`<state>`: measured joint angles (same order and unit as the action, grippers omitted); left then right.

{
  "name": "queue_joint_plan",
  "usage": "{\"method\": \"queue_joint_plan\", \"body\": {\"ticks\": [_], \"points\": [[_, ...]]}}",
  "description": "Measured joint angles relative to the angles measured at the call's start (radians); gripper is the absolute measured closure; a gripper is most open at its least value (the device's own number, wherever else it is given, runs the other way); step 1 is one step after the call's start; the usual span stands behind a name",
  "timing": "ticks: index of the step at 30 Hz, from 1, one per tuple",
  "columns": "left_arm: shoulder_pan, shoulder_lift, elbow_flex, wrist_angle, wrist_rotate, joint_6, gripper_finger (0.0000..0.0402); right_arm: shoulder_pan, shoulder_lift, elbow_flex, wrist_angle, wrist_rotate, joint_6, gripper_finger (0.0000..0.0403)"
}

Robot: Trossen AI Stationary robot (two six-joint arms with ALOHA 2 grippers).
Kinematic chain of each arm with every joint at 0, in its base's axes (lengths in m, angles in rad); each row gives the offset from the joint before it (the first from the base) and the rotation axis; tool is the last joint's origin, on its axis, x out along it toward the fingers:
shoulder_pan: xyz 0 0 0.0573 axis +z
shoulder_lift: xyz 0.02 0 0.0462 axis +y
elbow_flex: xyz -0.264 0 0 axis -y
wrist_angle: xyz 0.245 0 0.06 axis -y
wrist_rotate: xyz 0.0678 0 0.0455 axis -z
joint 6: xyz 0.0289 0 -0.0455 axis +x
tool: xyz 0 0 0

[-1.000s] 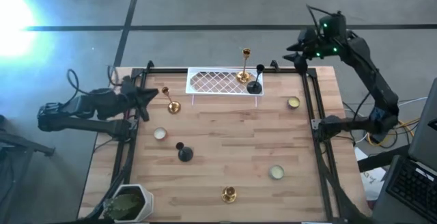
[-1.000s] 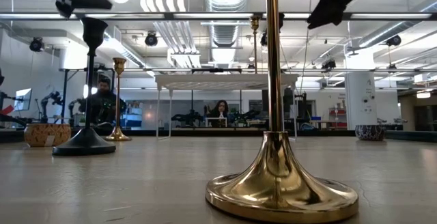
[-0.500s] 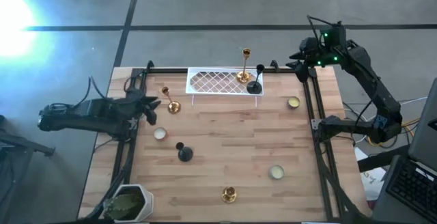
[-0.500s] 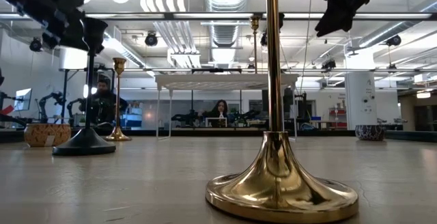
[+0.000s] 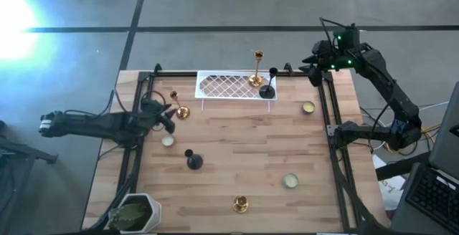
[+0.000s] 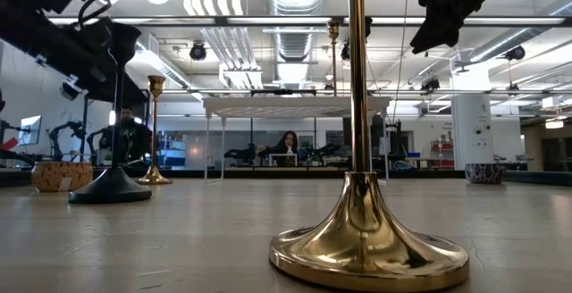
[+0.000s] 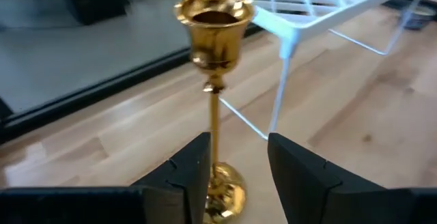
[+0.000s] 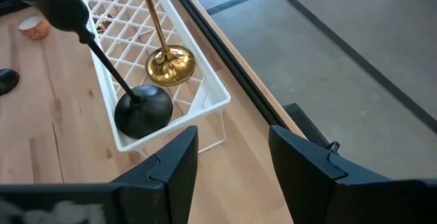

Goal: Pick & Place candle stick holders
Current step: Put the top gold candle holder on the shelf

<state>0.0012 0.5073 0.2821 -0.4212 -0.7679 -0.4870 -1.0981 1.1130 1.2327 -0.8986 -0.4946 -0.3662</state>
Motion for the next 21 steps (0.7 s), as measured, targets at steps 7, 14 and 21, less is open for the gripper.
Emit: {"method": "queue_joint_plan", "body": {"ticks": [7,14,21], "points": [[0.011,0.0,-0.1,0.147,-0.079,0.022,0.0251,0.0,0.0,0.0,0.012,0.0,0.0,0.024],[0.025,0.0,-0.191,0.412,-0.081,0.199,0.0251,0.0,0.0,0.0,0.022,-0.002,0.0,0.0249],[0.101,0.0,-0.24,0.533,-0.04,0.274,0.0251,0.0,0.0,-0.001,0.023,-0.003,0.0,0.0259]]}}
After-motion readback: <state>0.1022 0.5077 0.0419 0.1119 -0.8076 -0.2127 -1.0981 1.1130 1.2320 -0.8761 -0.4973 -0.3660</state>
